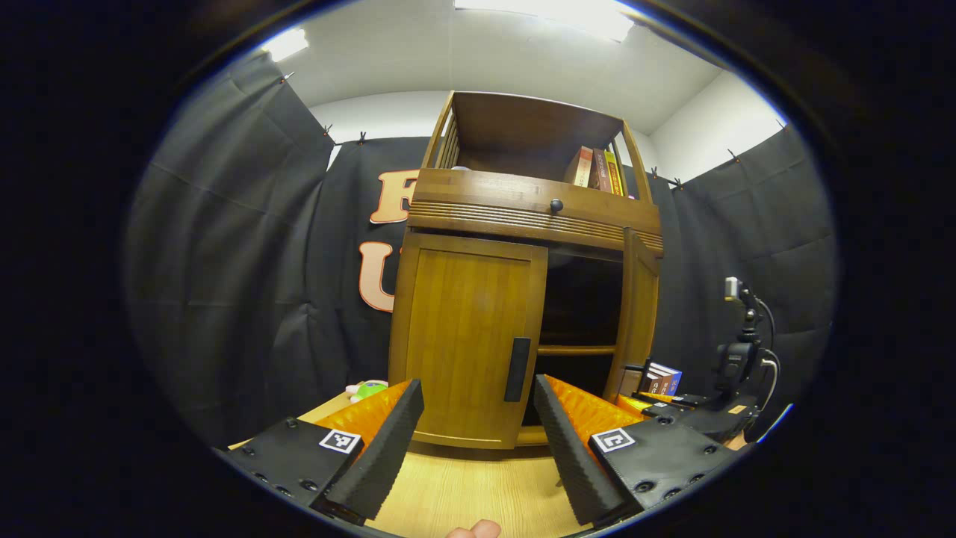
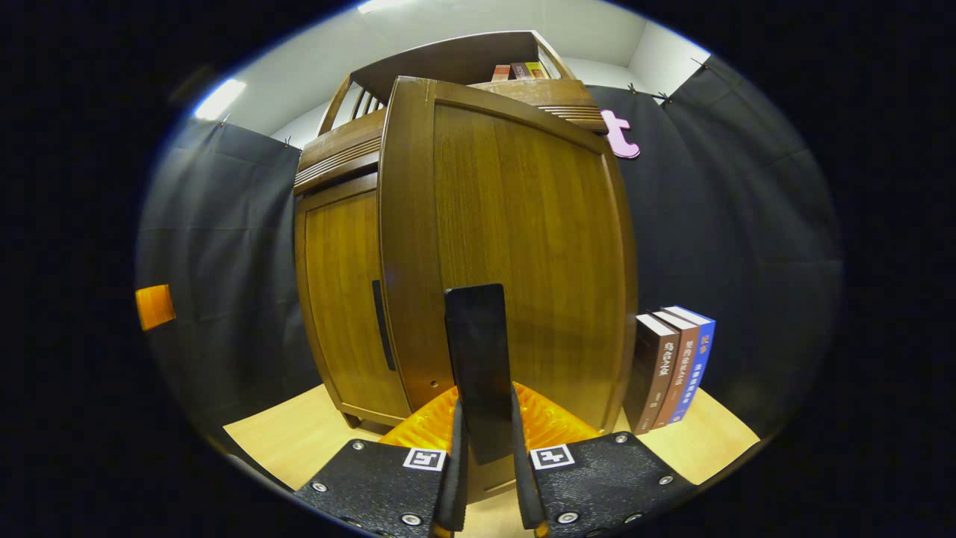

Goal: Open the right door of the double-door shoe cabinet with the right hand, and open the left door with the left hand.

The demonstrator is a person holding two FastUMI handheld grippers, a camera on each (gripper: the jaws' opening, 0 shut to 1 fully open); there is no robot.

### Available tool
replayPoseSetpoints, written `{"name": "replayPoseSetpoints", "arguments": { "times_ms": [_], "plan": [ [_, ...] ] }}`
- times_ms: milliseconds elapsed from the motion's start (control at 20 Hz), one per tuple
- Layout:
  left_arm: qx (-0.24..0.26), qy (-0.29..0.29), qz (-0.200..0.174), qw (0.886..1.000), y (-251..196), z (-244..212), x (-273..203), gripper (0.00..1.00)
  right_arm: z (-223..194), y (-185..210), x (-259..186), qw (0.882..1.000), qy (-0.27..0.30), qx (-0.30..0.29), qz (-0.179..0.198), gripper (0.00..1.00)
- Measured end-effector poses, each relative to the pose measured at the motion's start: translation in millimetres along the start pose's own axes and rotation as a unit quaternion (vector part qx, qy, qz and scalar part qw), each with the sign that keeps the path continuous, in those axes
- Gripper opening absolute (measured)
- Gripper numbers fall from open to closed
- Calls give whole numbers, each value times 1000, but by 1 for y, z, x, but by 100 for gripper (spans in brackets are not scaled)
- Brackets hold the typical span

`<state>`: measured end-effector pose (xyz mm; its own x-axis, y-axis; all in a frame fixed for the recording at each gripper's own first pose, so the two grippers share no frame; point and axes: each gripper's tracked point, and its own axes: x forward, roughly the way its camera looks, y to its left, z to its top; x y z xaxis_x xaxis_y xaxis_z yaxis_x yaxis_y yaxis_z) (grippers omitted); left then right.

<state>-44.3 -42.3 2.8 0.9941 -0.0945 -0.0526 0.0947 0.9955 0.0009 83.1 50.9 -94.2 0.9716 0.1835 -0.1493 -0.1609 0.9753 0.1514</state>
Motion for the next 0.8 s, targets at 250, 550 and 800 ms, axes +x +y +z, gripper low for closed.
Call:
{"name": "replayPoseSetpoints", "arguments": {
  "times_ms": [250, 550, 800],
  "plan": [
    [-1, 5, -16, 1000, -19, -2, 4, 95, -1, -34, -29, 1000, 4, 3, -27, 33],
    [-6, 8, -33, 999, -37, -6, 8, 94, 1, -89, -55, 997, 5, 2, -82, 16],
    [-7, 10, -41, 999, -47, -9, 11, 94, 3, -147, -73, 992, 1, -21, -127, 16]
  ]
}}
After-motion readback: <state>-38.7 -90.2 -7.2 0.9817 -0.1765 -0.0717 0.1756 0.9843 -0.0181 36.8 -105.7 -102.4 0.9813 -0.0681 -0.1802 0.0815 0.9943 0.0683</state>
